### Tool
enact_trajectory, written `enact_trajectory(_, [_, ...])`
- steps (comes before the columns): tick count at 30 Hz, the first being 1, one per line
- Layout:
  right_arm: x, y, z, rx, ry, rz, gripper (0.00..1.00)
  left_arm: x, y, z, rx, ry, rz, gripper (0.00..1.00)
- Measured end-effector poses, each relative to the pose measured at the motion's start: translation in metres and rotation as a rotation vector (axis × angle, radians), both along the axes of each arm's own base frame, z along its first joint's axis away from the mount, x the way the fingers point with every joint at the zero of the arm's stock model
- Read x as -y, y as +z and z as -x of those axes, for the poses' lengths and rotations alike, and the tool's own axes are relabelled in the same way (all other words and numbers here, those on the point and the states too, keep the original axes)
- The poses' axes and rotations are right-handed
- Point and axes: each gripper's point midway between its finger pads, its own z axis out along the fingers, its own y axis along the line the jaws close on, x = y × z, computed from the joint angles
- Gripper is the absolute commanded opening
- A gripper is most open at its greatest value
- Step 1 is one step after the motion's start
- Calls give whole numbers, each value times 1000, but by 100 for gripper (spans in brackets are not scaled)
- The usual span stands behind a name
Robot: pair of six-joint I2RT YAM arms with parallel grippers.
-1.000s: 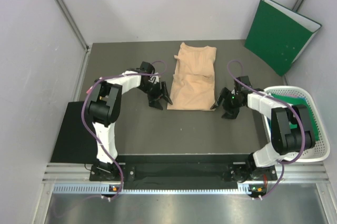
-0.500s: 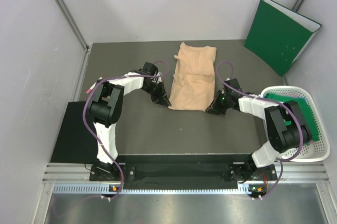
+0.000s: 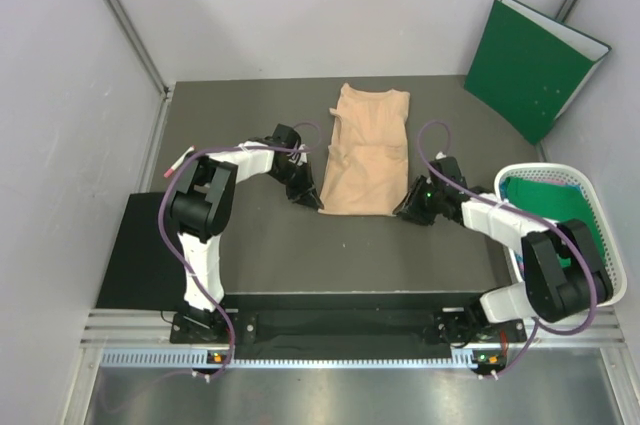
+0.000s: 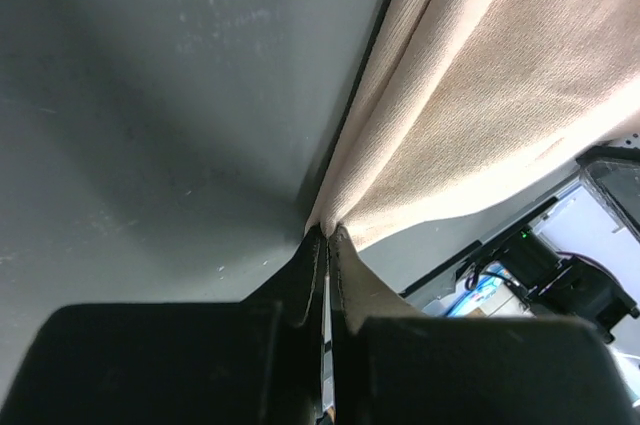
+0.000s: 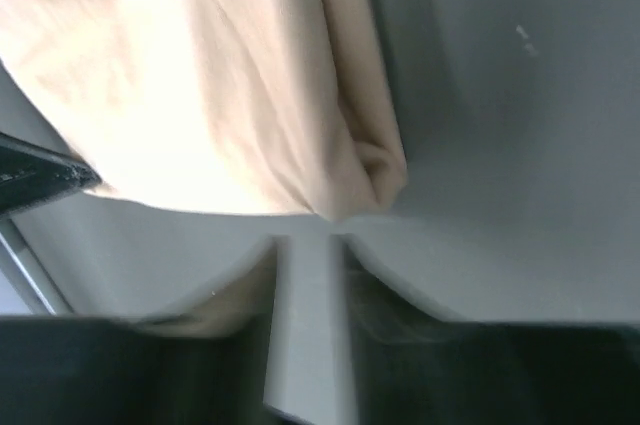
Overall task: Fold and stack the t-shirts
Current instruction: Grab one side of the 2/3 rectangular tshirt with both arms
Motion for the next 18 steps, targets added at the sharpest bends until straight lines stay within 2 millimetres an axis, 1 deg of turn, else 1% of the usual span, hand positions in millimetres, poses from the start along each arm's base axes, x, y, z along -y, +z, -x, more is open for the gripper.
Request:
enact_trajectory(1, [2, 0, 3, -6, -7, 2, 53, 0, 0, 0, 0, 0, -1, 0])
enact_trajectory(2, [4, -1, 6, -13, -14, 6, 61, 0, 0, 1, 0, -1, -1, 0])
enact_trajectory(4, [8, -5, 14, -24, -21, 12, 64, 0, 0, 1, 2, -2, 0, 0])
enact_trajectory(6, [11, -11, 23, -50, -26, 24, 65, -1, 0, 1, 4, -3, 0, 0])
enact_trajectory(7, [12, -13, 25, -57, -31, 25, 65, -1, 0, 1, 4, -3, 0, 0])
enact_trajectory(10, [11, -13, 23, -52, -35, 19, 65, -1, 0, 1, 4, -4, 0, 0])
enact_trajectory(13, [5, -13, 12, -35, -37, -2, 62, -1, 0, 1, 6, -6, 0, 0])
enact_trajectory(14, [3, -13, 6, -26, -38, -9, 56, -1, 0, 1, 6, -6, 0, 0])
enact_trajectory(16, [-1, -13, -4, -9, -39, -17, 50, -1, -1, 1, 7, -8, 0, 0])
enact_trajectory(17, [-3, -14, -9, -3, -40, -22, 41, -1, -1, 1, 8, -9, 0, 0])
enact_trajectory(18, [-5, -15, -14, 2, -42, -23, 35, -1, -1, 1, 9, -9, 0, 0])
